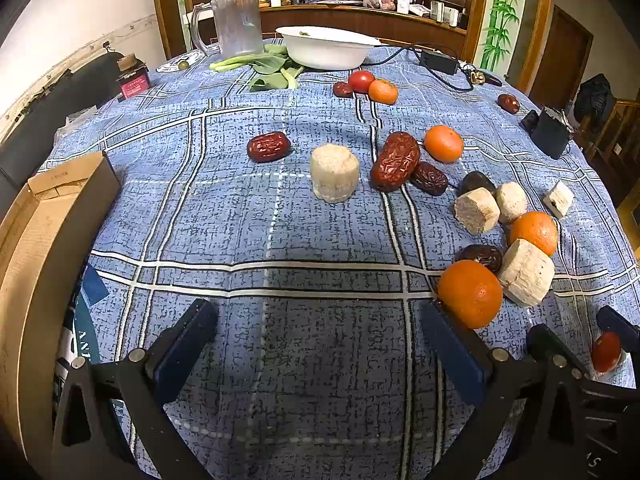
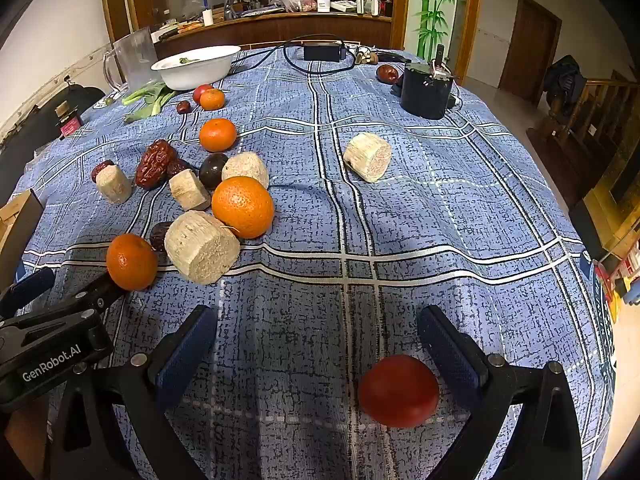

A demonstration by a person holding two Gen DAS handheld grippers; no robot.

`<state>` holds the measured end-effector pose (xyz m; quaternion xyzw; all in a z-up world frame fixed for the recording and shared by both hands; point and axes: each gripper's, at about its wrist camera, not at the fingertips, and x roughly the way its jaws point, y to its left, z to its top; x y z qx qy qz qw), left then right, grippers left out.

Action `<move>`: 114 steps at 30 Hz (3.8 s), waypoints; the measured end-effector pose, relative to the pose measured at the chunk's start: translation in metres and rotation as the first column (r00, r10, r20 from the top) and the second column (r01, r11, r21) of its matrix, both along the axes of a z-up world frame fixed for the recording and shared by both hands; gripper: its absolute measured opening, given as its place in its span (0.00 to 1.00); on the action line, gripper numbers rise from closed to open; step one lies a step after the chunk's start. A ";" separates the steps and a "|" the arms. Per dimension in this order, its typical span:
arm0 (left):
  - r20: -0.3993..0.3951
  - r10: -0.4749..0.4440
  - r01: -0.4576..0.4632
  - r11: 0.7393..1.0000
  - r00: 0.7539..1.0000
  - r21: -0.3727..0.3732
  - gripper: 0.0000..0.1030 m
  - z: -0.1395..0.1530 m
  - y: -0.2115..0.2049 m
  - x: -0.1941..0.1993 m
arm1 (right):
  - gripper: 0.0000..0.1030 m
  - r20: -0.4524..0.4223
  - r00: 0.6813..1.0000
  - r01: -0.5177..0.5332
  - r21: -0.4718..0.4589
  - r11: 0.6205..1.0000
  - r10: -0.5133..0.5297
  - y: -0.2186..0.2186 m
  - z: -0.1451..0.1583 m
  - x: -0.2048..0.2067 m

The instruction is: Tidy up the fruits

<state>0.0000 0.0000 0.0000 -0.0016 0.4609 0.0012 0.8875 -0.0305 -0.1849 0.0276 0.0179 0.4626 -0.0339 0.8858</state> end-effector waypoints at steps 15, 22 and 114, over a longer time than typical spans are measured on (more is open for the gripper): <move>0.001 0.000 0.000 1.000 1.000 0.000 1.00 0.000 0.000 0.000 | 0.99 0.001 1.000 0.000 0.000 1.000 0.000 0.000 0.000 0.000; -0.030 -0.010 0.010 1.000 1.000 0.003 1.00 0.000 0.001 0.002 | 0.99 0.001 1.000 0.000 0.000 1.000 0.000 0.000 0.000 0.000; -0.112 -0.160 0.154 0.986 0.981 -0.065 0.73 0.070 0.041 -0.013 | 0.99 -0.048 0.994 0.107 0.129 0.986 -0.101 0.008 0.046 -0.015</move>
